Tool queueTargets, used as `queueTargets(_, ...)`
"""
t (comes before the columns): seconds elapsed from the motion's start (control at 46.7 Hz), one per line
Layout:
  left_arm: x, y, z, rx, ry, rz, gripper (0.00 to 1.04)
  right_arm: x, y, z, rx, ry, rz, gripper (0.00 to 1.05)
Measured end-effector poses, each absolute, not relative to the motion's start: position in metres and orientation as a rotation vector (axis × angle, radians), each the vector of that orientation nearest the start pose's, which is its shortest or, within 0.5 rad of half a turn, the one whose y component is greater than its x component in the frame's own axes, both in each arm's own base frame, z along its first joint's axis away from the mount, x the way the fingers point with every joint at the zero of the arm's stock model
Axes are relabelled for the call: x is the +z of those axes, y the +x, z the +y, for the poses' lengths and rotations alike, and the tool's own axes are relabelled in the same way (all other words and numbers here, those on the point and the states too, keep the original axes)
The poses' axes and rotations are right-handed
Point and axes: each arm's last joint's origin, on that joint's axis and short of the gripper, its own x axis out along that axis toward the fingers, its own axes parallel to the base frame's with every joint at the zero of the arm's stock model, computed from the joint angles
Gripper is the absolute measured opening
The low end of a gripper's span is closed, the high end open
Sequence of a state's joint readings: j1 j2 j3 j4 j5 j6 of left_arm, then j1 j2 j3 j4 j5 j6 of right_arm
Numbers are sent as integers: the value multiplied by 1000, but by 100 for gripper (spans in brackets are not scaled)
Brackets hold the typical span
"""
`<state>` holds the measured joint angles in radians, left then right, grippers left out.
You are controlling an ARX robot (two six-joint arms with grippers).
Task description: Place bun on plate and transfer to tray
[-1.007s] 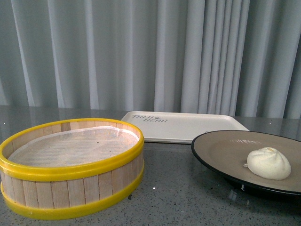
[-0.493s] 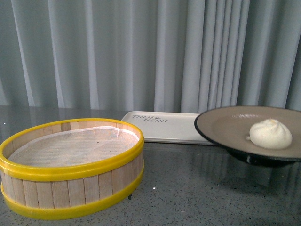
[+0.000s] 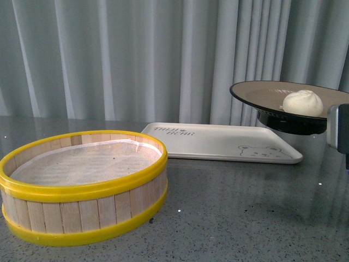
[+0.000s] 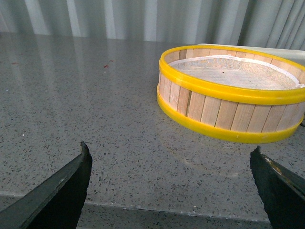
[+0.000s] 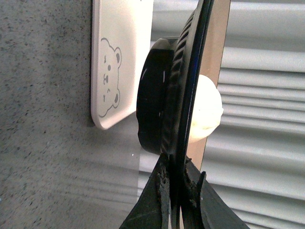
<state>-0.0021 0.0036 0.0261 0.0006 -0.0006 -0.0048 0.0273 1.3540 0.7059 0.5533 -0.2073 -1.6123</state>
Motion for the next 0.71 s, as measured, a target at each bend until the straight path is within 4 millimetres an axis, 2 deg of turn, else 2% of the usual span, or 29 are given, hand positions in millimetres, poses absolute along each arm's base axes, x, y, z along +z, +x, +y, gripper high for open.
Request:
queueTargets(0.214, 172, 96, 0, -2, -5, -23, 98, 259, 317, 11, 276, -1601, -125, 3)
queueTargets(0.364, 172, 96, 0, -2, -5, -23, 98, 265, 346, 9, 286, -1577, -91, 3)
queueTargets(0.707, 172, 96, 0, -2, -5, -23, 98, 257, 388, 8, 324, -1569, -84, 3)
